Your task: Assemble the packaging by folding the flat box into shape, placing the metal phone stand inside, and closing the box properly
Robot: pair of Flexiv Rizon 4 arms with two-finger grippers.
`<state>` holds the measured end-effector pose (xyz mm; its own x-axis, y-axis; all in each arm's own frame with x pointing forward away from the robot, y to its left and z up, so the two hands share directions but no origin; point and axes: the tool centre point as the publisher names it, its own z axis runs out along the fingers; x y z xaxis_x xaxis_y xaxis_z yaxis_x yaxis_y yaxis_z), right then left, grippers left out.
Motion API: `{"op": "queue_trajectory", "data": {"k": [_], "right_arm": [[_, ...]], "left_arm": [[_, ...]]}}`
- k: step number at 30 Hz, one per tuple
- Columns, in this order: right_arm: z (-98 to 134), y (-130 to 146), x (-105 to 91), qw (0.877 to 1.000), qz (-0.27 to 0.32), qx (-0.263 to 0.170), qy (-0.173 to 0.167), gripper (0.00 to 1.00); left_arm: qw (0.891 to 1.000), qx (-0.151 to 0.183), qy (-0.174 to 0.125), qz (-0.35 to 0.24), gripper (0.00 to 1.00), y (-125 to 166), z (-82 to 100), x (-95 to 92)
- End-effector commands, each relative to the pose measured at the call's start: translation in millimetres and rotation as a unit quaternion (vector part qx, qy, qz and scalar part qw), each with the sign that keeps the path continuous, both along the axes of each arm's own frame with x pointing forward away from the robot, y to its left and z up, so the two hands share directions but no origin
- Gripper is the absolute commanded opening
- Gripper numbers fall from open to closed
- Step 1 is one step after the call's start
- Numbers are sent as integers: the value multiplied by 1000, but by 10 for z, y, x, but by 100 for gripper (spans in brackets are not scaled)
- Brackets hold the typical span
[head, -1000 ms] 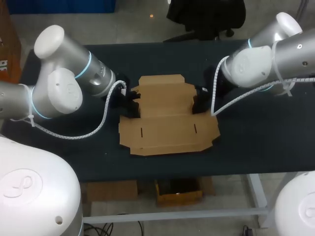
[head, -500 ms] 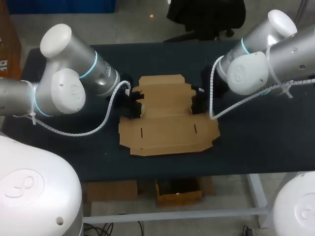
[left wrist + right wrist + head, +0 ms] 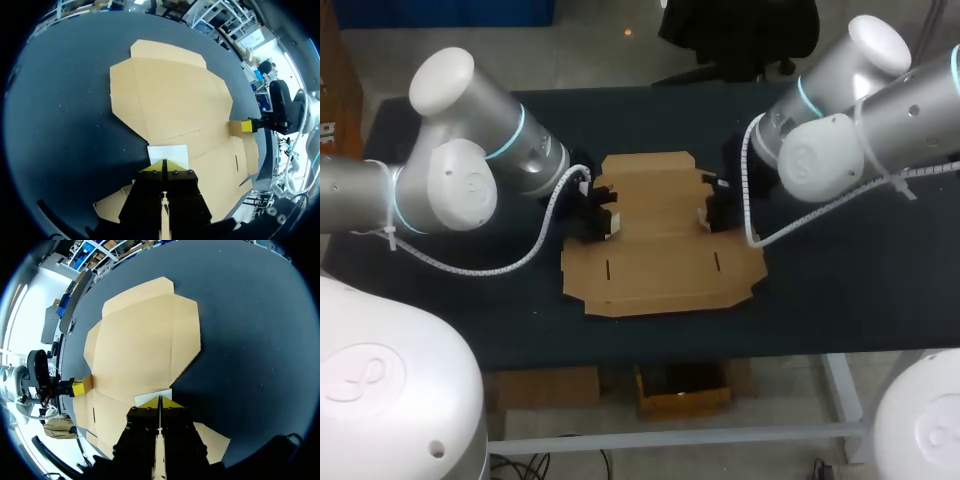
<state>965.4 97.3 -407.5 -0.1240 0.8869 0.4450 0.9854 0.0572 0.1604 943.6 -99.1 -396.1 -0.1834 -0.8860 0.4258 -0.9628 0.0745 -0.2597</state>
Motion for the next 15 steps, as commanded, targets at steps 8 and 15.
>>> {"op": "queue_trajectory", "data": {"k": [8, 15], "right_arm": [[-29, 62, -18, 1000, -7, -17, 2, 0], [-75, 77, -24, 999, -15, -32, 7, 0]], "left_arm": [[1000, 6, 3, -3, 0, -70, -51, 15], [1000, 11, 5, -8, 0, -123, -71, 17]]}}
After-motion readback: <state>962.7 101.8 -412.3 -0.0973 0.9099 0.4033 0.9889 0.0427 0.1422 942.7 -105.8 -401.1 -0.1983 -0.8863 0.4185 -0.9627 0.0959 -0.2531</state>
